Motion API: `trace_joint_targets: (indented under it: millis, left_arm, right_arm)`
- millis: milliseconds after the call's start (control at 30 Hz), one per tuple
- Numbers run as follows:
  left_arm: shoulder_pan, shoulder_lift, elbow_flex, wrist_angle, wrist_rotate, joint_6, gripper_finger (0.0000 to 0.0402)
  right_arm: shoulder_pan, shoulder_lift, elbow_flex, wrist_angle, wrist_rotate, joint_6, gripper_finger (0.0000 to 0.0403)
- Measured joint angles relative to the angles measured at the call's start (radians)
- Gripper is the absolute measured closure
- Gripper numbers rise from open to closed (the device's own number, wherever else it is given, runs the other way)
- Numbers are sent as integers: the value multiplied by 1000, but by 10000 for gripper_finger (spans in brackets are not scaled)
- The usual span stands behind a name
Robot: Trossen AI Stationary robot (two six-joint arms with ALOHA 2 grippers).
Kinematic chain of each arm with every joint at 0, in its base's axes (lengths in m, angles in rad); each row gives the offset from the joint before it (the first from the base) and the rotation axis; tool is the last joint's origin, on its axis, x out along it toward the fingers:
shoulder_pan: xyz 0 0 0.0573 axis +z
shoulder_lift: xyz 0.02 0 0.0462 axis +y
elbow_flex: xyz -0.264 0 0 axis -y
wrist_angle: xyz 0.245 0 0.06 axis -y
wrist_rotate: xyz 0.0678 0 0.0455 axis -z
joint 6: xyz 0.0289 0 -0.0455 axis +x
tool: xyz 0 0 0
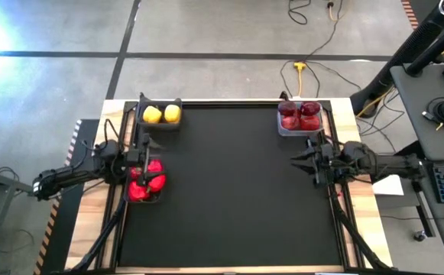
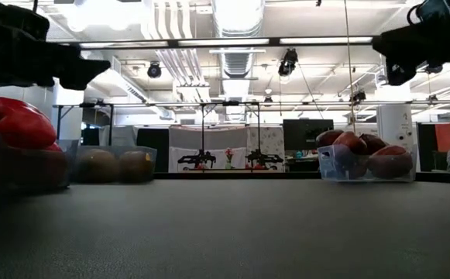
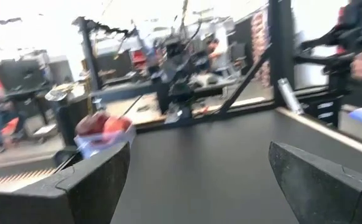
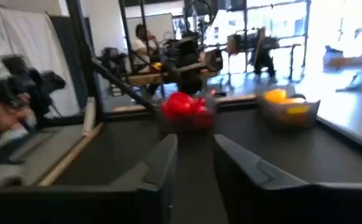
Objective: Sort produce into baskets
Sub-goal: Return to Home Position
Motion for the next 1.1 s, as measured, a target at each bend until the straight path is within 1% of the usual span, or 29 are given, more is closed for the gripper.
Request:
trace_joint_targets:
  millis: [33,133,167,233,267,367,467,633,1100]
  left_arm:
    - [-19,3,-2,12,1,-1,38]
    - [-57,5,-2,0,-16,-7,38]
    - [-64,7,-2,0,-18,-7,38]
    - [-72,8,-2,1,-18,-8,38]
    - [-73,8,-2,0,-18,-8,38]
    - [-74,13,-2,2,6,0,38]
    - [-75,16,-2,4,33,17,38]
    - [-75,35,-2,3,27,-8,38]
    - [-74,60,9,-3,27,-11,38]
  right_arm:
    - [11,-1,-20,24,16,-23,314]
    - [27,-6,-105,196,27,-84,354]
    - [27,-11,-131,228,26,-94,365]
    - [27,-16,-130,182,43,-108,385]
    - [27,-14,-131,152,61,-94,389]
    - [27,-12,-131,107,73,-34,389]
    - [27,-6,-131,115,90,-23,389]
    - [27,-5,-131,111,96,-23,390]
    - [27,-5,-131,110,96,-23,390]
